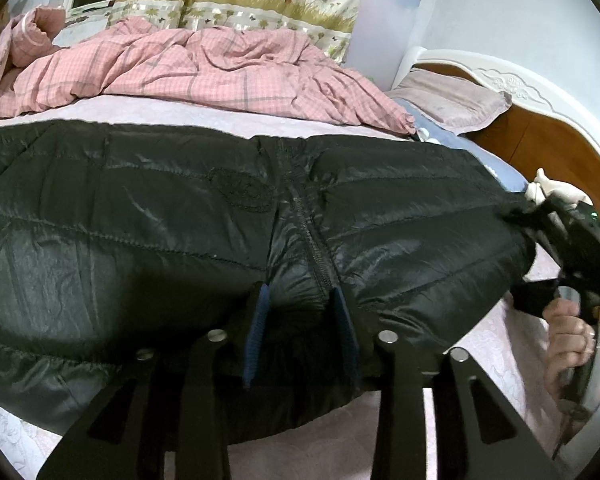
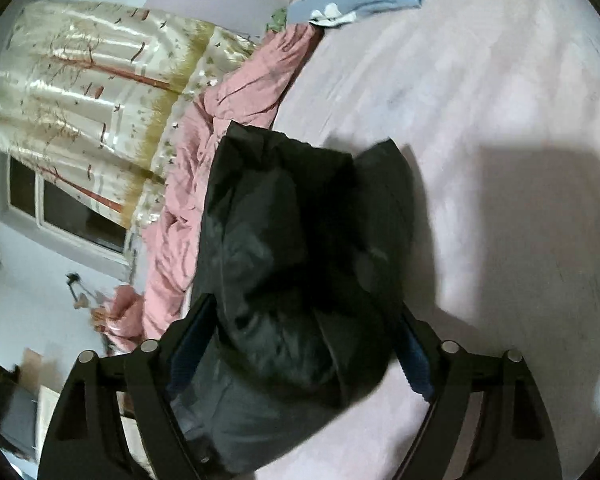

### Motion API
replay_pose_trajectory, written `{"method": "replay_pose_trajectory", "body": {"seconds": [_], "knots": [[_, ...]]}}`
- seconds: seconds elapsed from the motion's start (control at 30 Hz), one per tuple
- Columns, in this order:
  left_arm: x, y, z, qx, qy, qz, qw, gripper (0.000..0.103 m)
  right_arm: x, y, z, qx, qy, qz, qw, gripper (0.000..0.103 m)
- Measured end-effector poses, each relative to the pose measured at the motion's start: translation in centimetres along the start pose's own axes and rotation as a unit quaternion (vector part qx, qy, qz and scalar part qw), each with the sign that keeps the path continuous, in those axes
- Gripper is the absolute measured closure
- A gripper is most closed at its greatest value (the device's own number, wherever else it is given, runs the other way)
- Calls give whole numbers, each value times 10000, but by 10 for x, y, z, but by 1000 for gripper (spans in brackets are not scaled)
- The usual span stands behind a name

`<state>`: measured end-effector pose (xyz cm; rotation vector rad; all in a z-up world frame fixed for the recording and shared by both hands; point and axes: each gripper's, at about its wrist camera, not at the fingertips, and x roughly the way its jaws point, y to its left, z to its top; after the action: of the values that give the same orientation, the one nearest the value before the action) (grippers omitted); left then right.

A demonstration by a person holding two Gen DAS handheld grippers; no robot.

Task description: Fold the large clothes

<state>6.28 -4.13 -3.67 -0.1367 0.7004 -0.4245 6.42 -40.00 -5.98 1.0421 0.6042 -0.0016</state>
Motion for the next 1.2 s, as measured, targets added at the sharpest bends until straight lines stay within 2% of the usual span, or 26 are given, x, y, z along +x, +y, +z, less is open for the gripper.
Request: {"method": "replay_pose_trajectory", "body": {"seconds": [0.03,0.1,0.13,0.23,0.27,0.33,0.4,0.47,0.5,0.53,0.6,0.73,0.77,0.87,0.97,1.03,1.1,1.13,1.2], "knots": [[-4,-1,1,50,-50,3,10000,63,0,1,-2,-52,-15,-65,10000,51],[-17,-6,2,160,-256,65,9995,44,-6,6,-2,-289,-96,-165,9994,64],[-28,-11,3,259,-425,132,9987,40,-11,10,-2,-446,-124,-224,9987,68],[-66,-21,8,583,-933,315,9934,33,-33,18,-9,-803,-230,-424,9956,72],[-79,-22,9,633,-1082,399,9913,26,-41,19,-12,-869,-245,-459,9949,72],[-106,-21,7,748,-1509,773,9827,19,-61,15,-13,-853,-300,-379,9952,72],[-130,-20,4,1009,-1947,1181,9685,14,-76,6,-6,-724,-408,-416,9957,72],[-144,-16,2,1146,-2196,1550,9563,11,-84,0,3,-741,-574,-677,9933,72],[-147,-12,2,1135,-2235,1647,9540,9,-87,-2,8,-755,-685,-900,9907,72],[-148,-6,4,1065,-2216,1720,9539,8,-90,-4,13,-782,-755,-1072,9883,72],[-143,10,10,812,-1997,1822,9593,8,-92,-5,19,-891,-824,-1231,9850,72],[-107,47,19,343,-1130,2209,9681,8,-93,7,17,-1449,-985,-1674,9702,72],[-99,57,18,179,-920,2194,9711,9,-93,9,17,-1544,-1003,-1728,9676,72],[-81,86,14,-443,-380,1826,9815,9,-96,14,15,-1724,-1060,-1773,9631,72],[-65,98,11,-617,0,1408,9881,11,-102,21,17,-1825,-1108,-1597,9638,72],[-60,94,8,-573,55,1229,9907,15,-107,40,11,-2241,-1243,-1542,9542,72],[-56,91,7,-576,95,1015,9931,28,-112,60,2,-2641,-1408,-1504,9423,72],[-54,88,7,-599,129,891,9941,31,-116,72,-4,-2823,-1507,-1455,9362,72],[-56,81,7,-598,114,858,9945,36,-124,90,-14,-3037,-1654,-1376,9282,72]]}}
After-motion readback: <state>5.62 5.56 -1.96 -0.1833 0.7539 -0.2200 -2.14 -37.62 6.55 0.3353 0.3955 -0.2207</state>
